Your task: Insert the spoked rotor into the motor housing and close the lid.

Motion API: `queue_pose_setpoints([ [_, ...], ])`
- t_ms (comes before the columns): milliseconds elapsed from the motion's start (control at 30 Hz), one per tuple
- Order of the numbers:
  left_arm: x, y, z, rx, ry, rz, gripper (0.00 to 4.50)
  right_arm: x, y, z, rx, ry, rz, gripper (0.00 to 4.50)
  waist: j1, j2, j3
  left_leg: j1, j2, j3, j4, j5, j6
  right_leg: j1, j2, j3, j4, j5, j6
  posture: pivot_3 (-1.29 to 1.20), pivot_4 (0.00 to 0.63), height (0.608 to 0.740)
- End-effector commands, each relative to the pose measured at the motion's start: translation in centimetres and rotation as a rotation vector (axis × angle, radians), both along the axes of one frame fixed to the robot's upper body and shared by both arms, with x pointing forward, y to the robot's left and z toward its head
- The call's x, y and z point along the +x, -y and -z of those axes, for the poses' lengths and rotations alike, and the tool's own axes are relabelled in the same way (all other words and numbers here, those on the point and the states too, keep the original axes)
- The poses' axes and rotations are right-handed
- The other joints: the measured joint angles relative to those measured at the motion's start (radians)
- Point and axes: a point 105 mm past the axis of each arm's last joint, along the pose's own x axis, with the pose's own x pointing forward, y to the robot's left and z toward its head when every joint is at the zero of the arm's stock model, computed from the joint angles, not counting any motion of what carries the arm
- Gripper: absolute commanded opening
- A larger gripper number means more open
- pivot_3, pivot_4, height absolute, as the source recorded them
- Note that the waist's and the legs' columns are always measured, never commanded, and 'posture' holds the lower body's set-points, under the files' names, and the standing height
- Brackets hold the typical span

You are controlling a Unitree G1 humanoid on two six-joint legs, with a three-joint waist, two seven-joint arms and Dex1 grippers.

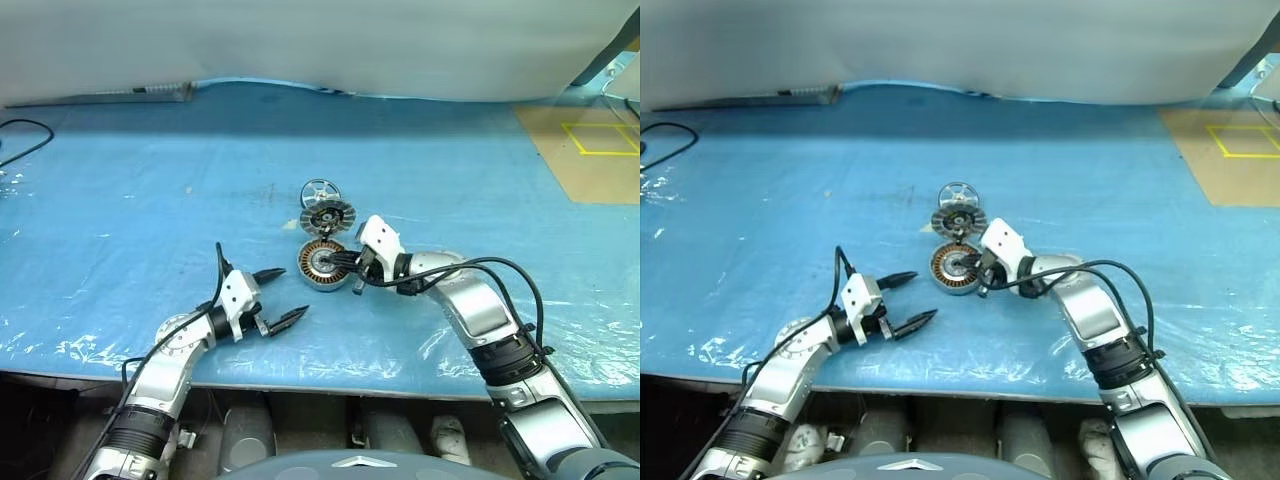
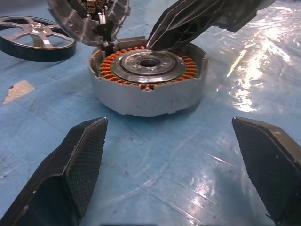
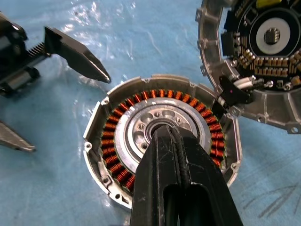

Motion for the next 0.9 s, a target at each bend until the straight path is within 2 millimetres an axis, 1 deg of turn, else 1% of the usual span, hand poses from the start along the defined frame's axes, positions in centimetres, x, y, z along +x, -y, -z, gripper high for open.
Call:
queue_pose_setpoints([
  [33,1.4,-1.3,-2.3,-0.068,0.044,-0.076,4.5,-0.3,0.4,-2.4,0.081,0.05,-0.017,0.01,0.0,0.0,0.0,0.0,0.0,0.0,0.0,0.0,0.0,0.0,0.0,0.0,0.0,0.0,0.0,0.0,0.15,0.74],
  [133,2.9,-3.2,-3.0,-0.081,0.006,-0.143,4.5,-0.5,1.2,-2.6,0.091,0.053,-0.013,0.01,0.001,0.0,0.0,0.0,0.0,0.0,0.0,0.0,0.0,0.0,0.0,0.0,0.001,0.0,0.0,0.0,0.15,0.74],
  [200,4.1,-4.8,-3.2,-0.038,-0.006,-0.189,4.5,-0.6,1.6,-2.7,0.102,0.077,0.0,0.01,0.001,0.0,0.0,0.0,0.0,0.0,0.001,0.0,0.0,0.0,0.0,0.0,0.001,0.0,0.0,0.0,0.15,0.74],
  [267,5.1,-6.1,-3.8,-0.014,0.004,-0.205,4.5,-0.6,1.9,-3.0,0.12,0.102,0.021,0.01,0.0,0.0,0.0,0.0,0.0,0.0,0.001,0.0,0.0,0.0,0.0,0.0,0.001,0.0,0.0,0.0,0.15,0.74],
  [333,6.2,-6.9,-4.4,-0.005,0.002,-0.204,4.5,-0.6,2.1,-2.9,0.134,0.11,0.035,0.01,0.0,0.0,0.0,0.0,0.0,0.0,0.001,0.0,0.0,0.0,0.0,0.0,0.001,0.0,0.0,0.0,0.15,0.74],
  [400,7.7,-7.4,-5.1,0.007,0.006,-0.201,4.5,-0.7,2.3,-2.5,0.151,0.125,0.05,0.01,0.003,0.0,0.0,0.0,-0.001,0.0,0.001,0.0,0.0,0.0,0.0,0.0,0.001,0.0,0.0,0.0,0.15,0.74],
  [467,8.7,-7.3,-5.5,0.028,0.016,-0.178,4.5,-0.7,2.5,-1.7,0.134,0.134,0.068,0.01,0.004,0.0,0.0,0.0,-0.001,0.0,0.001,0.0,0.0,0.0,0.0,0.0,0.001,0.0,0.0,0.0,0.15,0.74],
  [567,11.1,-7.0,-6.5,0.063,0.051,-0.181,4.5,-0.8,2.5,-0.5,0.117,0.12,0.089,0.01,0.005,0.0,0.0,-0.001,-0.002,-0.001,0.002,0.0,0.0,0.0,-0.001,0.0,0.001,0.0,0.0,0.0,0.15,0.74],
  [667,13.4,-6.4,-7.7,0.13,0.133,-0.234,4.5,-0.6,2.7,0.1,0.097,0.123,0.127,0.01,0.004,-0.001,0.0,-0.002,-0.002,-0.002,0.002,0.0,0.0,0.0,-0.001,-0.001,0.001,0.0,0.0,0.0,0.15,0.74],
  [733,14.9,-5.2,-8.7,0.149,0.16,-0.254,4.5,-0.4,2.8,0.2,0.099,0.123,0.155,0.01,0.005,-0.001,0.0,-0.003,-0.003,-0.002,0.002,0.0,0.0,0.0,-0.001,-0.001,0.001,0.002,0.003,0.0,0.15,0.74],
  [767,15.3,-4.7,-9.1,0.152,0.166,-0.254,4.5,-0.4,2.8,0.2,0.102,0.124,0.163,0.01,0.006,-0.001,0.001,-0.003,-0.003,-0.003,0.002,0.0,0.0,0.0,-0.001,-0.001,0.001,0.002,0.004,0.0,0.15,0.74],
  [833,15.7,-3.8,-9.4,0.165,0.174,-0.239,4.5,-0.3,2.8,0.2,0.104,0.127,0.171,0.01,0.006,-0.001,0.001,-0.003,-0.003,-0.003,0.002,0.0,0.0,0.0,-0.001,-0.001,0.0,0.003,0.005,0.0,0.15,0.74],
  [900,16.0,-1.9,-9.8,0.179,0.189,-0.195,4.5,-0.3,2.9,0.2,0.106,0.129,0.181,0.01,0.004,-0.001,0.001,-0.003,-0.003,-0.003,0.001,0.0,0.0,0.0,-0.001,-0.001,0.0,0.003,0.005,0.0,0.15,0.74],
])
